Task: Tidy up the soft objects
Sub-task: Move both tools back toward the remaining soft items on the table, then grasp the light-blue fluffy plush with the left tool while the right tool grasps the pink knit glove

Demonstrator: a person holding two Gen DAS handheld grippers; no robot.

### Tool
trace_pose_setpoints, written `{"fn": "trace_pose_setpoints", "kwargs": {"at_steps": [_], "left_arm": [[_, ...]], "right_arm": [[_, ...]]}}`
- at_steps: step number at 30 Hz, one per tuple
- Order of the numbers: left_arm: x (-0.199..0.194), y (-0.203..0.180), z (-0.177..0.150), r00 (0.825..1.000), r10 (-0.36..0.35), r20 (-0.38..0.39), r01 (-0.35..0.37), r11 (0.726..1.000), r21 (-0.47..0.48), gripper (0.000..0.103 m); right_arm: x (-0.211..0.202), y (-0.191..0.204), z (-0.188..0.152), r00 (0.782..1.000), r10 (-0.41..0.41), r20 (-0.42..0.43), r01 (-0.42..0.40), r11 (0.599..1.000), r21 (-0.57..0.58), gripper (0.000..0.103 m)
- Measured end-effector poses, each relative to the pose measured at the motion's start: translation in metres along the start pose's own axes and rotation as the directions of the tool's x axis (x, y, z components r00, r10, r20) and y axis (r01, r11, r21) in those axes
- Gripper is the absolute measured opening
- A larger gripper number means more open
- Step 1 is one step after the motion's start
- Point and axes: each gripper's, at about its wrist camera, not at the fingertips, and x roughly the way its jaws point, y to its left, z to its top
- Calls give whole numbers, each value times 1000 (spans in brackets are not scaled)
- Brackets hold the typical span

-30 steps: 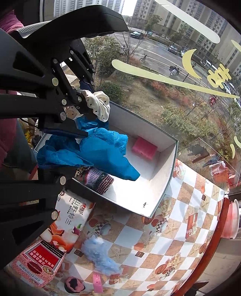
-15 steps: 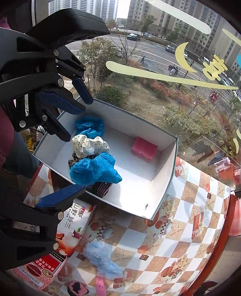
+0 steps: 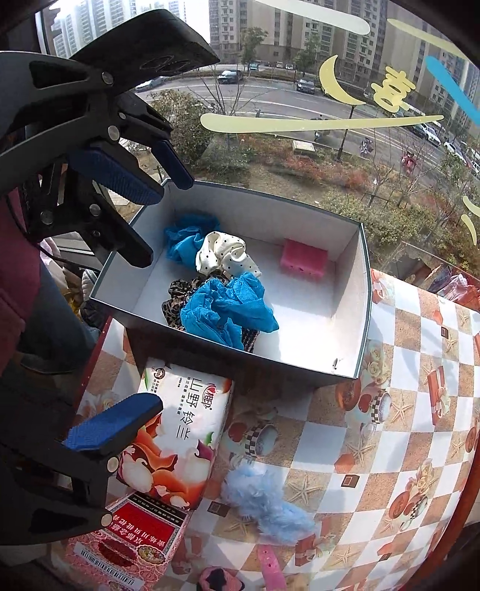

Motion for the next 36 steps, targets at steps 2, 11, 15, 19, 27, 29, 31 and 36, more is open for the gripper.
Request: {"fn": "trace_pose_setpoints", "kwargs": {"at_steps": [2, 11, 15, 19, 27, 29, 31, 36], "left_arm": [[-2, -6, 1, 1000, 15, 3, -15, 1000, 23, 103], [1, -37, 11, 1000, 19, 7, -20, 995, 101, 103], [4, -59, 17, 1000, 10, 4, -10, 985, 170, 103], [9, -89, 29, 1000, -2, 3, 1, 963, 268, 103], [51, -164, 63, 999, 17, -50, 6, 899, 437, 103], [67, -181, 71, 997, 29, -78, 10, 886, 464, 103], [87, -199, 79, 992, 45, -116, 17, 874, 485, 103], [137, -234, 96, 979, 114, -168, -7, 847, 532, 103]], "right_arm": [[-6, -3, -2, 1000, -17, 21, 17, 1000, -1, 103], [-48, -52, 2, 994, -3, 107, -9, 994, 106, 103], [-85, -100, -3, 985, -18, 172, -23, 971, 236, 103], [-121, -157, -17, 969, -88, 231, -8, 923, 385, 103], [-130, -266, -56, 964, -171, 204, 6, 781, 625, 103], [-121, -287, -65, 970, -166, 175, 12, 758, 653, 103], [-111, -303, -71, 976, -163, 144, 26, 744, 668, 103], [-85, -333, -70, 986, -145, 87, 51, 745, 665, 103]]}}
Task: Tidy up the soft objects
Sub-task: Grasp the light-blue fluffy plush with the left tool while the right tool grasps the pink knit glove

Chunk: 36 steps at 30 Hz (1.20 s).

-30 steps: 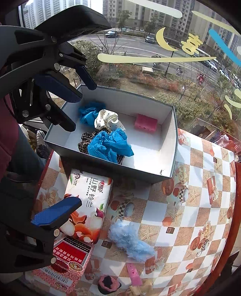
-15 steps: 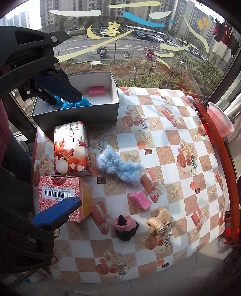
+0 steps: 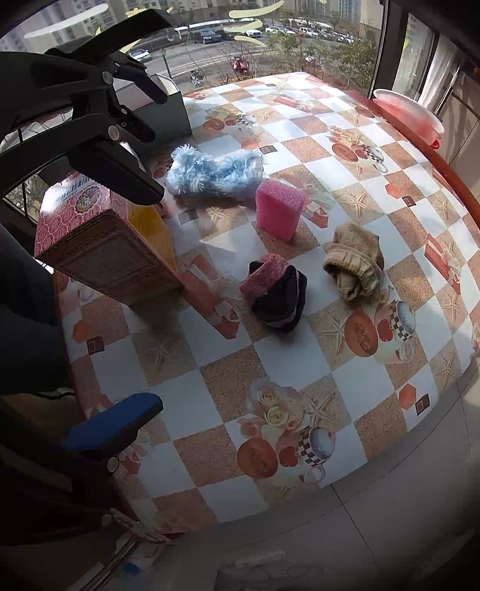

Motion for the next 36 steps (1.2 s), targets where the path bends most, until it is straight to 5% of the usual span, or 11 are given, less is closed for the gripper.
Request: {"fn": "trace_pose_setpoints", "kwargs": {"at_steps": [11, 21, 28, 36], "left_arm": [[68, -15, 39, 986, 15, -167, -13, 1000, 12, 103], [113, -8, 45, 965, 3, -263, -19, 998, -59, 103], [115, -6, 51, 968, -7, -251, -5, 999, -45, 103], [110, -5, 40, 972, -5, -234, -12, 997, -71, 103]], "right_arm": [[59, 23, 56, 994, -101, -51, 92, 984, -155, 103], [120, 45, 77, 969, -234, -79, 198, 927, -318, 103], [129, 50, 66, 950, -311, -23, 276, 872, -404, 103], [130, 49, 72, 952, -305, -39, 269, 887, -375, 103]]}}
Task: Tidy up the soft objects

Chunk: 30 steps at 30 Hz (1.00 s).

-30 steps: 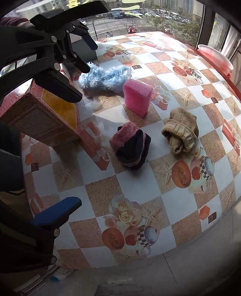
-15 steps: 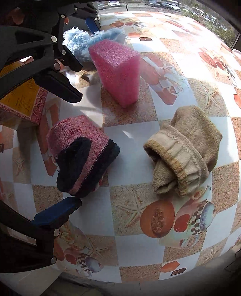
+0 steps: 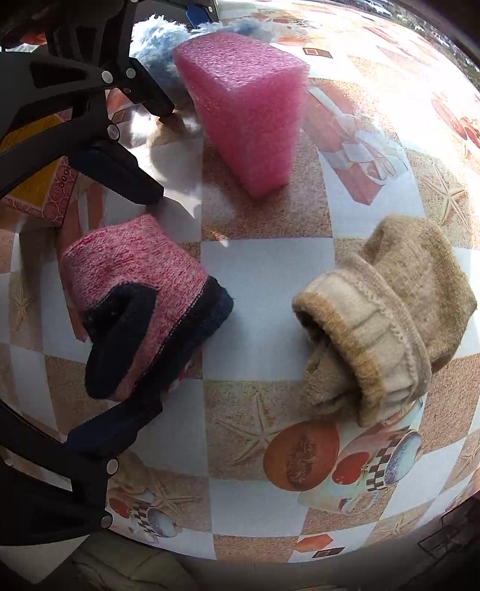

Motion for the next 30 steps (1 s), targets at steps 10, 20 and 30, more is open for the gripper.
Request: {"fn": "trace_pose_setpoints", "kwargs": {"at_steps": [10, 20, 30], "left_arm": [[-27, -11, 6, 999, 2, 51, -4, 999, 46, 26], [-90, 6, -55, 978, 29, 209, -30, 1000, 2, 26], [-127, 4, -129, 963, 2, 269, -19, 998, 62, 26]], "right_arm": [[-22, -9, 4, 999, 12, 50, -11, 1000, -11, 35], [-66, -58, -47, 983, 131, 125, -147, 981, 128, 32], [-77, -85, -125, 973, 166, 163, -208, 933, 294, 32]]}}
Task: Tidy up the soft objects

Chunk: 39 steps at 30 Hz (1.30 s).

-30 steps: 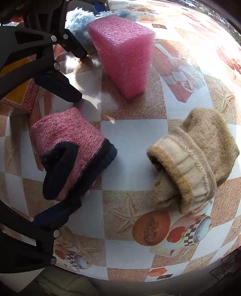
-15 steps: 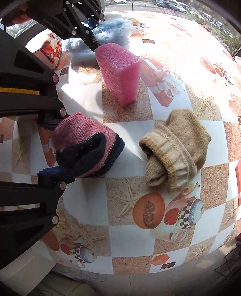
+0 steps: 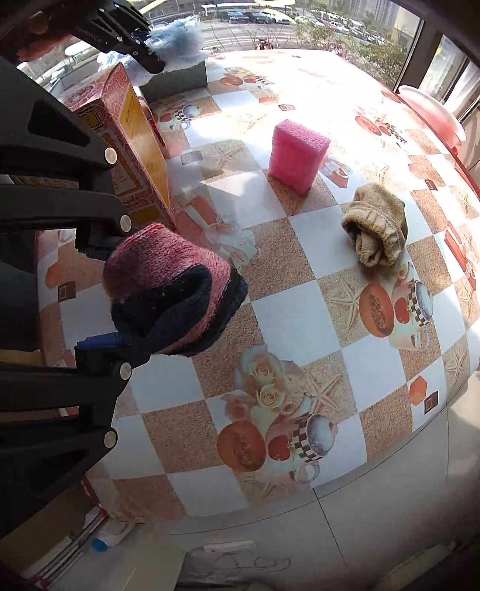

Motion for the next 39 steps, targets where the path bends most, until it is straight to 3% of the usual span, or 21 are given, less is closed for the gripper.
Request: {"fn": "trace_pose_setpoints", "kwargs": {"at_steps": [13, 23, 30, 39], "left_arm": [[-9, -28, -40, 1000, -20, 8, 19, 989, 148, 27], [-20, -22, -59, 998, -42, 56, 32, 987, 158, 27], [-31, -13, -71, 994, -53, 98, 39, 989, 139, 27], [-39, -3, -84, 989, -63, 136, 48, 992, 115, 27]], "right_arm": [[-1, 14, -69, 999, -47, 5, 47, 999, 25, 32], [-1, 26, -103, 999, -45, 6, 46, 999, -10, 32], [-4, 40, -130, 999, -30, -14, 29, 995, -98, 32], [-2, 78, -167, 999, -34, -42, 20, 959, -284, 32]]}}
